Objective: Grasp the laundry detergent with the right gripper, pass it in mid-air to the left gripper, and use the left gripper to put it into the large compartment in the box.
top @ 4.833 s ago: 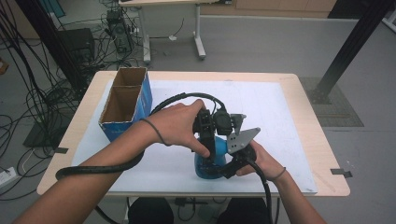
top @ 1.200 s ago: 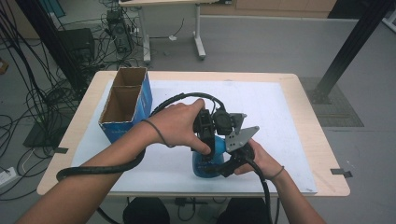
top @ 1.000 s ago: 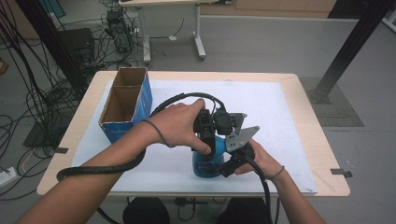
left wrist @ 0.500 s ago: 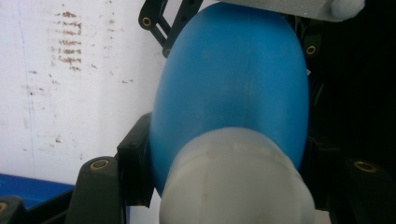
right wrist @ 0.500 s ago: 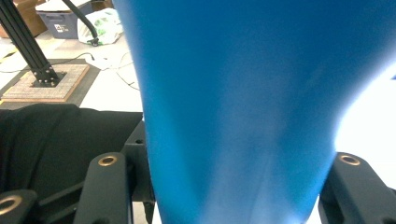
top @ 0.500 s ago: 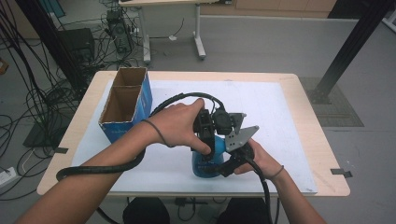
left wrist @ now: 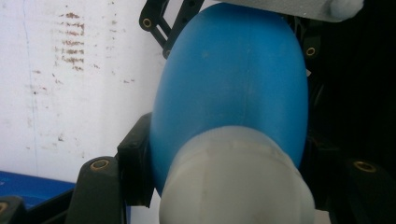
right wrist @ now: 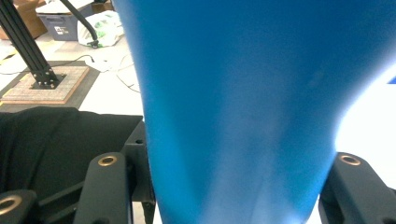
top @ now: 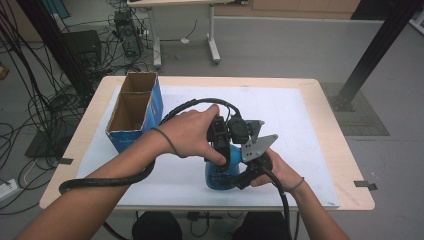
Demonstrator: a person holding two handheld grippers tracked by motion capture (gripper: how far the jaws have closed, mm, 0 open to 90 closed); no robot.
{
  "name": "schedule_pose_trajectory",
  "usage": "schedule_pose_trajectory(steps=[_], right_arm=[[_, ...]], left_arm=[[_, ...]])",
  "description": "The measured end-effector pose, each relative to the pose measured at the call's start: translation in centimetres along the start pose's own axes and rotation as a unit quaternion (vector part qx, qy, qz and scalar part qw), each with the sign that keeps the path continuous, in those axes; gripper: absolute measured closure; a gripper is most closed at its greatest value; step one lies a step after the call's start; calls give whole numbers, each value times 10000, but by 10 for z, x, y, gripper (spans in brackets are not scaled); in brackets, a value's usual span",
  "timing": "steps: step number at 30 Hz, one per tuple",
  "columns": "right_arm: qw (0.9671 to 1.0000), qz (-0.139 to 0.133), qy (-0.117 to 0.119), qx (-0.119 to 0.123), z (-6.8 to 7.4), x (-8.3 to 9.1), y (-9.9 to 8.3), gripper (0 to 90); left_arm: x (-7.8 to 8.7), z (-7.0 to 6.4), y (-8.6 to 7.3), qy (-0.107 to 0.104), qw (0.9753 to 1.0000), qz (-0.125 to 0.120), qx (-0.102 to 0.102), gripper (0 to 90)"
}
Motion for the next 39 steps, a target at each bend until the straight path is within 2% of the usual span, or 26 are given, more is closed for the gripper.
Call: schedule_pose_trajectory(steps=[18, 29, 33, 34, 37, 39], right_arm=[[9998, -178, -24, -54, 2, 1, 0, 407], [9994, -299, -36, -150, 2, 2, -1, 353], [9994, -282, -21, -210, 2, 2, -2, 249], [9994, -282, -21, -210, 2, 2, -2, 249], [9989, -317, -106, -318, 3, 3, -4, 145], [9990, -308, -140, -309, 4, 4, -6, 119]], left_arm=[[5, -3, 0, 76, 10000, -31, 54, 373], [6, -4, 1, 95, 9999, -24, 52, 374], [7, -3, 0, 113, 9999, -33, 87, 375], [7, -3, 0, 113, 9999, -33, 87, 375], [7, -2, -2, 165, 9998, -85, 116, 374], [8, -1, -2, 149, 9997, -96, 137, 375]])
Point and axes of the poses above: each handheld gripper's, and its own axes: x roughly backward along the jaws, y roughly out of its top, z roughly to its left, the point moved 7 cm from there along -x, roughly forward along the jaws, and after that the axes turned 12 degrees about -x, right-handed, at the moved point
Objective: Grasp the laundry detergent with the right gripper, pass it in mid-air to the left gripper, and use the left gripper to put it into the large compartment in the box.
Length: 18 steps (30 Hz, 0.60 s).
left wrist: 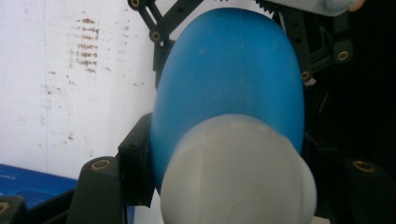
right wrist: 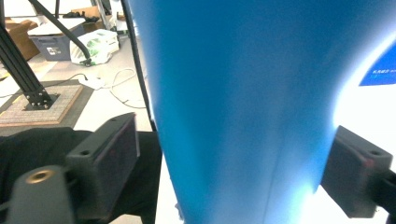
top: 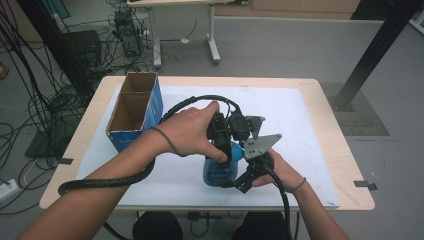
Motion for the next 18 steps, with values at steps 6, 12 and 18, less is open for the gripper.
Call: schedule_pose_trajectory(steps=[6, 12, 18], right_arm=[[9999, -80, -125, -16, 2, 3, -1, 86], [9997, -143, -203, -5, 2, 8, -2, 85], [9996, -146, -242, -34, 2, 12, -4, 85]], left_arm=[[0, 1, 0, -11, 10000, -15, 30, 374], [0, 3, -1, -14, 10000, -74, 63, 375], [-2, 3, -2, -20, 10000, -60, 55, 375]])
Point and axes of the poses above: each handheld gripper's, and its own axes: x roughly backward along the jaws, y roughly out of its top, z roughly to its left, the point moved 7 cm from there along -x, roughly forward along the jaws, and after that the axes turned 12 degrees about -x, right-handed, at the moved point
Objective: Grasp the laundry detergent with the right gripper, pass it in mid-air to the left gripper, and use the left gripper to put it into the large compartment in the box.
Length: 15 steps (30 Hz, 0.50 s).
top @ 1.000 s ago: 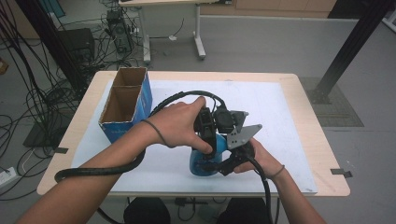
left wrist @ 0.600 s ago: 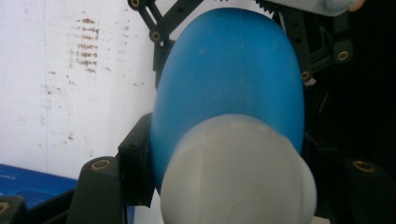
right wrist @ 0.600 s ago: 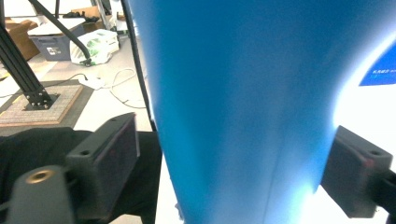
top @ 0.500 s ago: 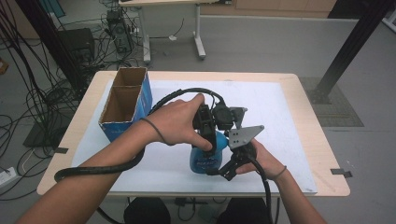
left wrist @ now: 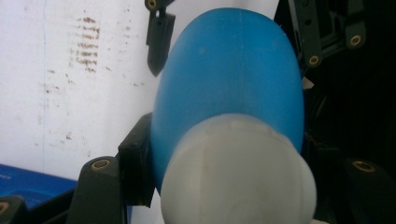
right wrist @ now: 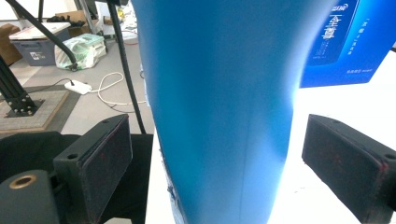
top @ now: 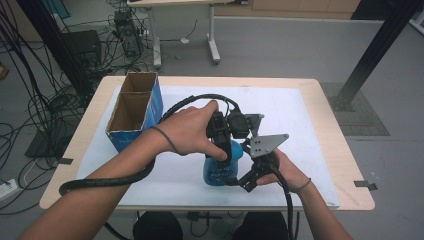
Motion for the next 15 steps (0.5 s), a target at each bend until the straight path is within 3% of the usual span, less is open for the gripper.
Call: schedule_pose_trajectory(steps=[15], right_arm=[[9998, 19, -206, -65, 1, 20, -6, 85]], left_arm=[[-1, -2, 0, -8, 10000, -16, 43, 375]])
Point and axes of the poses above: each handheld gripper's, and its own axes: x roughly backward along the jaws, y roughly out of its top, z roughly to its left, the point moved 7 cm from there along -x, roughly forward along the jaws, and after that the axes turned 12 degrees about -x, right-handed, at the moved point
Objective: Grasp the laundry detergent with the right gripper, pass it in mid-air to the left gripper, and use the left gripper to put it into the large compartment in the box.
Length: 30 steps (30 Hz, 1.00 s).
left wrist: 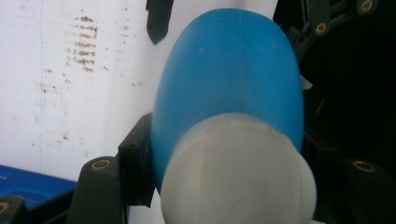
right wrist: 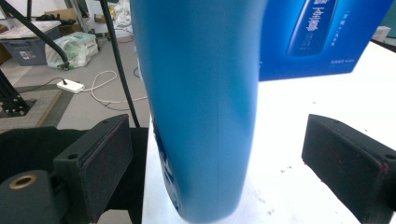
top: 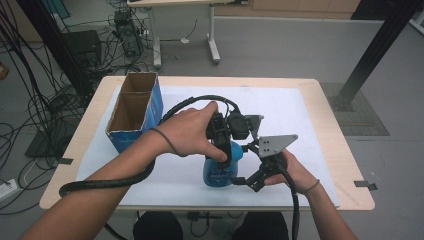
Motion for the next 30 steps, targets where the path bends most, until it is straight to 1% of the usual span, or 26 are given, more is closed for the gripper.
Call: schedule_pose_trajectory(steps=[3, 6, 8, 9, 10, 11, 14, 15, 16, 19, 23, 25, 28, 30], right_arm=[[10000, 24, -33, -18, 0, 6, -1, 85], [10000, 32, -47, -51, 0, 10, -3, 85], [9999, 32, -132, -82, -1, 18, -6, 85], [9998, 29, -158, -101, -1, 20, -7, 85], [9998, 24, -181, -120, -1, 24, -8, 85], [9997, 11, -222, -131, -1, 27, -10, 85], [9993, -7, -320, -177, -1, 36, -13, 85], [9992, -26, -346, -199, -1, 40, -15, 85], [9990, -43, -381, -218, -2, 43, -16, 85], [9982, -105, -520, -275, -2, 54, -21, 85], [9966, -174, -709, -370, -3, 70, -28, 85], [9958, -193, -799, -412, -3, 77, -31, 85], [9942, -238, -924, -499, -3, 88, -37, 86], [9931, -252, -1007, -542, -3, 94, -40, 85]], left_arm=[[0, 0, -1, -10, 10000, -15, 37, 375], [0, -1, 0, -9, 10000, -11, 19, 375], [1, -1, -1, -5, 10000, -13, -6, 374], [1, -1, -1, -21, 10000, -6, 26, 374], [1, -1, -2, 6, 10000, -40, 21, 375], [2, -1, -2, 2, 10000, -13, 23, 374], [3, -1, -3, 14, 10000, -38, 39, 374], [3, 0, -3, -3, 10000, -1, 42, 375], [3, 0, -4, 13, 10000, -45, 70, 374], [3, -1, -5, 62, 9999, -89, 73, 374], [3, -1, -6, 15, 9999, -66, 91, 375], [3, 0, -8, 12, 9998, -130, 115, 375], [3, 0, -9, 4, 9998, -144, 130, 374], [3, 0, -8, 1, 9998, -109, 136, 375]])
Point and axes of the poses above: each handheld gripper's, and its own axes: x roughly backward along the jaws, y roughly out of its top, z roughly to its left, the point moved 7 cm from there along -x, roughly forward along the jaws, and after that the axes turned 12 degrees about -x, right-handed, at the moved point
